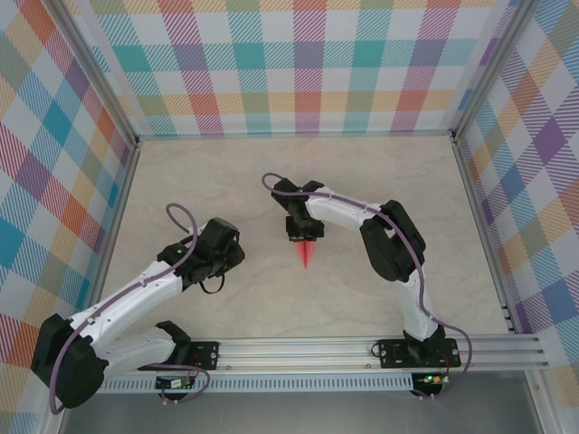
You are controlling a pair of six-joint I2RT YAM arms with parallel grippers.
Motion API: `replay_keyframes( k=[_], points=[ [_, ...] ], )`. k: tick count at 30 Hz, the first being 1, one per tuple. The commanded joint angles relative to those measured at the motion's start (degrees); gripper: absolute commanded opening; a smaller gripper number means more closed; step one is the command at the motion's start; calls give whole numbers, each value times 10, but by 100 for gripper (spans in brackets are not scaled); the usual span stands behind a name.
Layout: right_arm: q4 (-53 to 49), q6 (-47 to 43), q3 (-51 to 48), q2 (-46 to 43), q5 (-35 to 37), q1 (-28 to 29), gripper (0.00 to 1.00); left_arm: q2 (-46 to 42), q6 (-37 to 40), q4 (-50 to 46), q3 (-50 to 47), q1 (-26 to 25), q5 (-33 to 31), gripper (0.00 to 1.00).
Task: Fold a paper plane with a square sheet of paper (pick it up from the middle)
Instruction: Move a paper plane to the center of the table, then reset both arms
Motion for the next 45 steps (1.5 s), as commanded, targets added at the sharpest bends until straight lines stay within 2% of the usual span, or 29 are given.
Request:
replay_keyframes(
  k=[1, 16, 23, 26, 30, 31, 34, 36, 37, 40, 42, 45],
  points=[
    [-28, 11, 19, 19, -8, 0, 18, -21, -8, -4, -16, 13, -12, 39],
    [-38, 22, 1, 70, -27, 0, 36, -16, 2, 9, -26, 28, 8, 42],
    [-46, -6, 16, -34, -5, 0, 51, -14, 34, -10, -5, 29, -20, 44],
    [-58, -11, 23, -86, 11, 0, 65, -12, 53, -23, 9, 30, -43, 46],
    [-68, -18, 4, -168, 59, 0, 76, -13, 91, -38, 31, 34, -86, 47],
    [-70, -19, -4, -192, 82, -1, 80, -13, 101, -38, 34, 36, -97, 48],
    [-64, -16, -51, -281, 200, -8, 97, -13, 144, -32, 42, 50, -141, 65],
    [-41, -11, -107, -346, 279, -29, 100, -6, 157, -38, 47, 63, -194, 93],
    [-17, -17, -144, -379, 311, -48, 100, 0, 166, -35, 50, 73, -224, 99],
    [117, -106, -278, -464, 325, -121, 100, 23, 197, -25, 54, 112, -301, 100],
    [229, -211, -364, -494, 325, -157, 100, 37, 247, 25, 38, 145, -321, 100],
    [341, -280, -452, -499, 287, -226, 100, 51, 308, 120, 1, 192, -338, 100]
  ],
)
